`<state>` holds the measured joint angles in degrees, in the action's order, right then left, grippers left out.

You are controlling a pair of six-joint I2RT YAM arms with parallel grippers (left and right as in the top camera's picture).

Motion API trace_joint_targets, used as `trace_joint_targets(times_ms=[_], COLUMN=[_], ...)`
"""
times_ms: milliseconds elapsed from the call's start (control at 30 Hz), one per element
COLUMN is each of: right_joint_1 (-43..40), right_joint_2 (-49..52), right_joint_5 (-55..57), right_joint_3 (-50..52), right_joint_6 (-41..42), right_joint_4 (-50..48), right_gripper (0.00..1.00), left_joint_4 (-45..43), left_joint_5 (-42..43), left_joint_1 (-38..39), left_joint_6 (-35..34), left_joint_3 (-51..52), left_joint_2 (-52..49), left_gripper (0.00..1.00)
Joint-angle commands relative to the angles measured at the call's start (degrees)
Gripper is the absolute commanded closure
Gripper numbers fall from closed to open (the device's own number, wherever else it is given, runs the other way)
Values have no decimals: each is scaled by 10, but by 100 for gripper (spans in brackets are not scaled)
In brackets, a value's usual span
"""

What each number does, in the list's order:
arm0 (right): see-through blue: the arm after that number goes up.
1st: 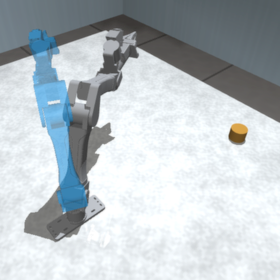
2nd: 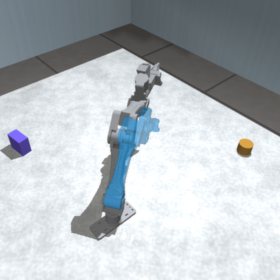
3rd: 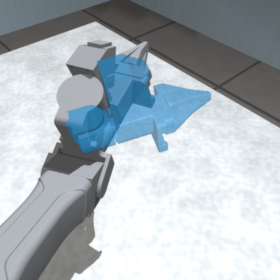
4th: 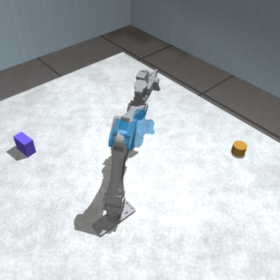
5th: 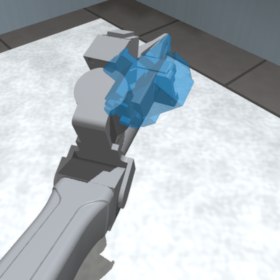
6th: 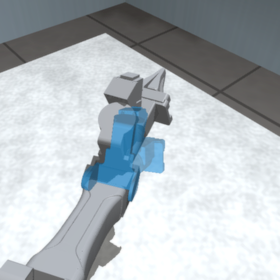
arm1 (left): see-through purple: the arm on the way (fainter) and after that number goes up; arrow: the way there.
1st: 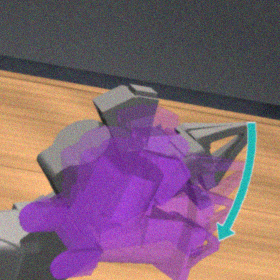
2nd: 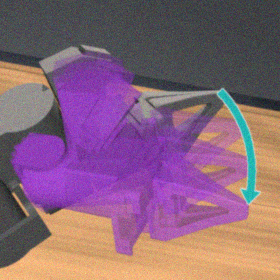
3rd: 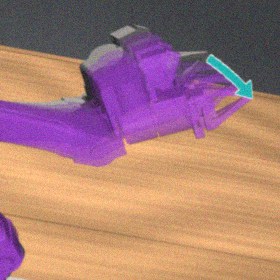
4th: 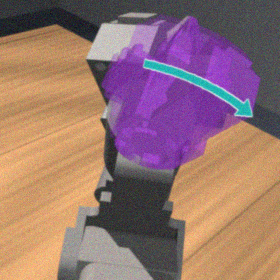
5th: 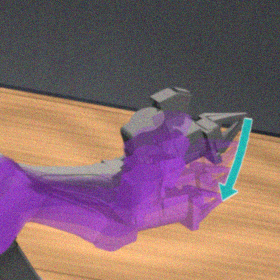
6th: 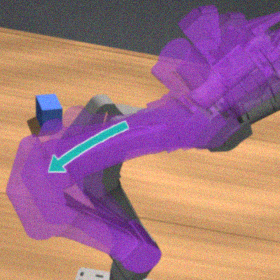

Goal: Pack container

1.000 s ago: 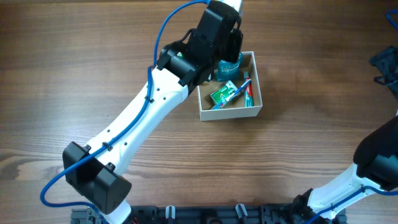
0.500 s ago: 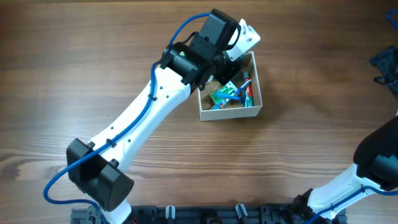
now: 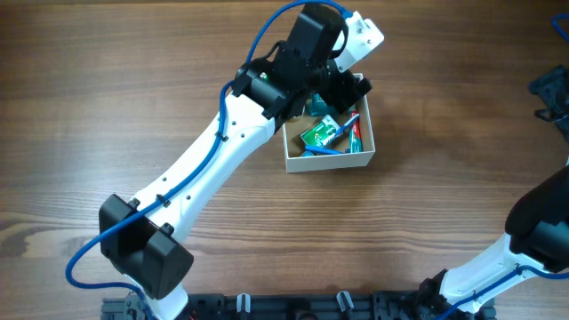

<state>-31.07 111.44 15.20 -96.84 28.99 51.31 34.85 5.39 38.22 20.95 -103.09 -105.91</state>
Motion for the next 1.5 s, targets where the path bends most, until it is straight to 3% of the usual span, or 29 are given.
trace_joint_targets(times_ms=[0,133,233,433,567,1333,1467], right_joint_1=[-1,-1,-1,-1,-1,-1,-1], right_joint_2=[-3,-3,-3,-3,-3,-3,-3], right_joint_5=[-3,-3,-3,-3,-3,-3,-3], right_joint_3=[2,2,2,2,2,2,2], right_joint_6=[-4,-4,-4,-4,-4,-5,-4], right_joint_4=[-2,-1,-2,-2,-1,-2,-2], right_gripper=[0,0,0,0,0,0,0], left_joint_4=[22,80,136,251,295,315,319], left_joint_5=[-67,-140,-184,-189,-187,-156,-156], left_joint_1=[2,2,1,1,2,1,-21], left_joint_6=[11,-2,-49,-130,-140,-140,-191], left_joint_3=[-3,-3,-3,-3,-3,-3,-3], left_joint_2=[45,94,138,208,232,233,233], left_gripper=[0,0,0,0,0,0,0])
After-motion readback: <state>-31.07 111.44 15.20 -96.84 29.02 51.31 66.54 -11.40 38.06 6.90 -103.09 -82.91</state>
